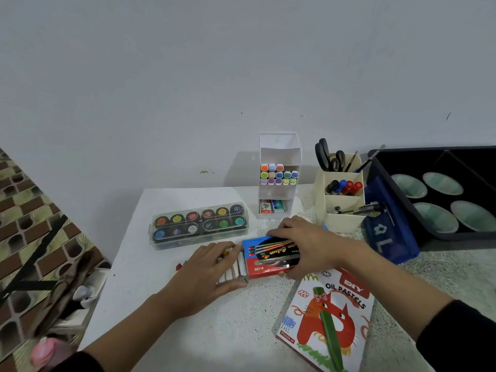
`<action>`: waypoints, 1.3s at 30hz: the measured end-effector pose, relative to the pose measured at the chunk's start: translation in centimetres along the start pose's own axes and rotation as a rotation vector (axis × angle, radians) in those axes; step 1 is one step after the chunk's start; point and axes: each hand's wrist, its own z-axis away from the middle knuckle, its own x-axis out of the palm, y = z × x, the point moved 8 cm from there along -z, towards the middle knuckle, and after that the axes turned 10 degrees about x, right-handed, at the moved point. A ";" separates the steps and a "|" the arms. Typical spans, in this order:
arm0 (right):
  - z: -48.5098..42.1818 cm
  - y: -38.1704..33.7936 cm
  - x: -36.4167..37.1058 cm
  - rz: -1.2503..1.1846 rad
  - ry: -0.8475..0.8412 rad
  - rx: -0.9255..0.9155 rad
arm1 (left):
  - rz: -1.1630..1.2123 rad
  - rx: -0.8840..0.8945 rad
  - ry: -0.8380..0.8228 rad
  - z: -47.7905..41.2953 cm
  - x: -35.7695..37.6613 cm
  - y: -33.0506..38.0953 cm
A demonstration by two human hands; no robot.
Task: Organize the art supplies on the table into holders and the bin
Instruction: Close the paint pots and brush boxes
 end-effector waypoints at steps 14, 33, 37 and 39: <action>-1.0 -0.5 1.9 -0.022 0.024 0.022 | -0.069 -0.008 0.075 0.0 1.8 -0.4; -1.4 0.4 2.2 -0.003 -0.033 0.034 | -0.180 0.047 0.220 0.7 1.6 -0.8; -1.5 0.5 2.2 -0.003 -0.030 0.023 | -0.186 0.036 0.242 0.6 1.5 -0.6; -1.5 0.6 2.3 -0.014 -0.026 0.021 | -0.173 0.045 0.256 0.7 1.4 -0.5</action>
